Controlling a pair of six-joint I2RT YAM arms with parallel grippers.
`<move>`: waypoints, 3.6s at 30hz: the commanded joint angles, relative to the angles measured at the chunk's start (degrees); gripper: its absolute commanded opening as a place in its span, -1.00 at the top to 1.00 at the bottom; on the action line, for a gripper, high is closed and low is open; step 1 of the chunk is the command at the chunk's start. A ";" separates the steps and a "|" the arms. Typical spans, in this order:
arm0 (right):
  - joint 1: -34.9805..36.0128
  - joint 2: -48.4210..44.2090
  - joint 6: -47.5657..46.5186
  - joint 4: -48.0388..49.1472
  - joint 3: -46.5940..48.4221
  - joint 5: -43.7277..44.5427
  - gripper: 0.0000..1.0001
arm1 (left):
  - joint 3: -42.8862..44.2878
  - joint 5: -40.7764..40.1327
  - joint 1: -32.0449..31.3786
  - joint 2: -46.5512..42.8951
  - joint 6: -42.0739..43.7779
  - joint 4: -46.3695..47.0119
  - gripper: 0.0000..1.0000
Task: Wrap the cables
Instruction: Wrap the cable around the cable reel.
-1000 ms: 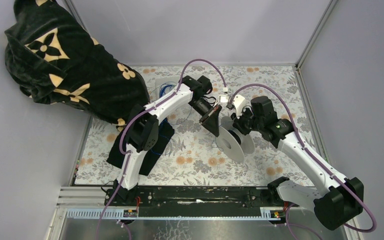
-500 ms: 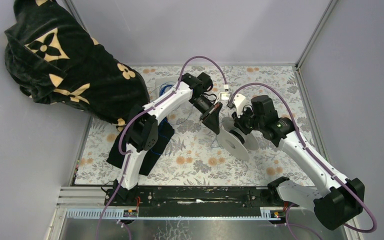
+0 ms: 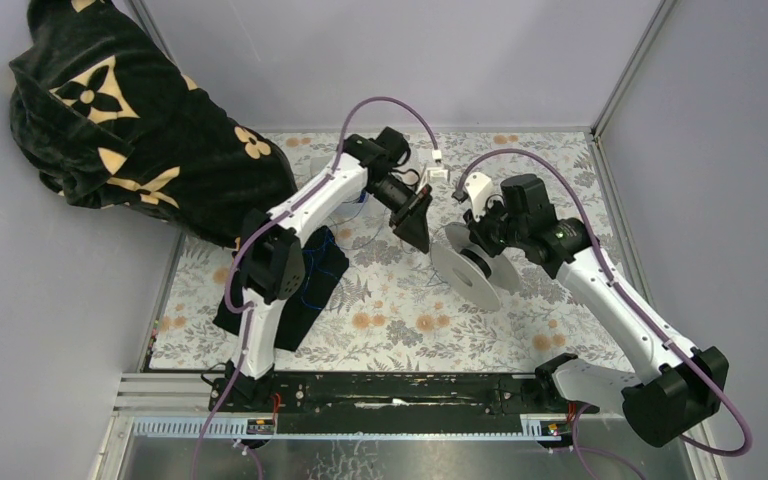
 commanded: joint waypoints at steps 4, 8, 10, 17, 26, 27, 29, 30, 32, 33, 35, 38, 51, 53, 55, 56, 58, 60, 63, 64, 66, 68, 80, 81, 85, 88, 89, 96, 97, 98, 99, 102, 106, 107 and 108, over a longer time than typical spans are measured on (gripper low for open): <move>0.41 1.19 1.93 0.81 7.59 -0.68 1.00 | -2.06 0.05 4.54 -8.65 -4.79 11.20 -0.28; 0.41 2.59 2.85 0.14 9.98 0.80 1.00 | -6.81 0.38 6.91 -12.49 -8.44 18.35 -0.50; 0.30 3.82 3.66 -1.06 12.65 1.53 1.00 | -9.57 0.37 7.69 -14.46 -9.16 21.09 -0.58; 0.28 7.87 7.12 -5.46 24.45 3.27 1.00 | -27.90 -3.28 8.23 -23.86 -9.63 38.06 -0.69; 0.08 8.85 10.67 -10.48 34.19 1.68 1.00 | -44.39 -3.61 8.71 -29.84 -8.26 59.49 -0.76; 0.09 8.58 10.97 -10.91 35.37 1.08 1.00 | -44.94 -4.69 8.80 -29.57 -8.50 60.84 -0.78; 0.03 7.90 11.51 -11.62 36.57 -0.40 1.00 | -46.03 -7.26 8.85 -28.86 -8.75 63.49 -0.80; 0.06 7.66 11.84 -11.97 37.05 -1.00 1.00 | -46.43 -8.53 8.85 -28.27 -8.79 64.63 -0.81; 0.01 7.37 12.26 -12.60 38.25 -1.52 1.00 | -46.47 -9.75 8.82 -26.38 -8.86 65.99 -0.81; 0.02 7.28 12.38 -12.85 38.91 -1.46 1.00 | -46.44 -9.84 8.78 -25.37 -9.06 66.54 -0.81; -0.06 7.34 12.59 -13.43 40.31 -1.02 1.00 | -46.70 -9.05 8.74 -23.41 -10.38 68.04 -0.81; -0.07 7.43 13.23 -14.08 42.74 -0.23 1.00 | -47.88 -7.83 8.45 -20.96 -14.93 72.26 -0.82; -0.55 7.52 14.19 -15.16 46.80 1.24 1.00 | -52.85 -8.62 5.03 -15.21 -29.12 89.98 -0.55; -0.85 7.52 14.23 -14.96 46.69 2.29 1.00 | -52.66 -8.21 4.81 -14.11 -30.62 91.07 -0.26; -1.35 7.39 14.56 -14.42 46.71 3.94 1.00 | -52.21 -7.13 4.84 -13.57 -30.93 90.09 0.06; -1.59 7.40 14.62 -14.15 46.73 4.92 1.00 | -52.32 -6.62 4.92 -13.64 -30.05 88.77 0.29; -2.22 7.56 15.25 -13.24 46.88 6.94 1.00 | -53.11 -5.48 4.81 -14.52 -27.11 85.55 0.81; -3.03 8.01 16.04 -12.33 47.17 8.21 1.00 | -53.89 -5.12 4.42 -16.05 -22.80 79.97 1.00; -3.86 10.29 16.95 -12.64 49.44 8.52 1.00 | -54.81 -6.58 4.23 -18.64 -16.76 72.87 1.00; -4.13 11.20 16.87 -13.08 50.50 8.62 1.00 | -54.87 -6.92 4.46 -19.39 -16.34 71.13 1.00; -4.57 12.72 16.34 -14.01 52.00 8.09 1.00 | -54.70 -7.84 5.02 -20.39 -16.34 67.59 1.00; -4.95 13.81 15.24 -14.87 52.51 6.93 1.00 | -54.53 -7.69 6.05 -21.33 -16.65 64.54 1.00; -8.11 12.02 6.76 -19.87 43.59 2.35 1.00 | -46.96 -3.89 17.89 -28.36 -22.80 54.48 1.00; -8.22 11.74 5.85 -20.77 43.12 1.76 1.00 | -46.17 -4.57 19.01 -28.36 -24.86 55.21 1.00; -9.17 11.23 3.83 -24.81 43.33 -2.44 1.00 | -42.97 -8.70 23.15 -26.20 -34.12 59.29 1.00; -9.71 11.40 3.33 -27.31 44.83 -5.65 1.00 | -40.50 -12.36 25.28 -23.33 -38.24 59.55 1.00; -9.88 11.58 3.19 -28.12 45.57 -6.76 1.00 | -40.00 -13.57 25.64 -22.46 -39.06 59.61 1.00; -11.77 13.76 2.75 -32.69 50.41 -13.61 1.00 | -39.15 -22.04 25.87 -18.25 -39.33 58.75 1.00; -12.35 14.06 2.95 -32.72 50.88 -14.56 1.00 | -39.22 -22.74 25.84 -18.01 -38.73 58.28 1.00; -13.00 14.40 3.18 -32.83 51.46 -15.43 1.00 | -39.42 -23.59 25.81 -17.85 -37.92 57.80 1.00; -13.57 14.77 3.50 -32.91 52.27 -16.37 1.00 | -39.71 -24.44 25.73 -17.92 -37.32 57.49 1.00; -15.16 16.07 5.52 -31.97 54.62 -17.31 1.00 | -41.03 -25.99 25.66 -18.42 -35.41 56.53 1.00; -17.56 18.31 9.69 -29.45 58.91 -17.36 1.00 | -42.65 -26.62 24.70 -19.30 -32.05 54.01 1.00; -18.21 18.93 11.07 -28.86 60.04 -17.65 1.00 | -42.88 -26.91 24.30 -19.41 -31.15 53.37 1.00; -18.60 19.58 12.22 -28.35 61.21 -17.89 1.00 | -43.18 -27.10 23.77 -19.58 -30.30 52.80 1.00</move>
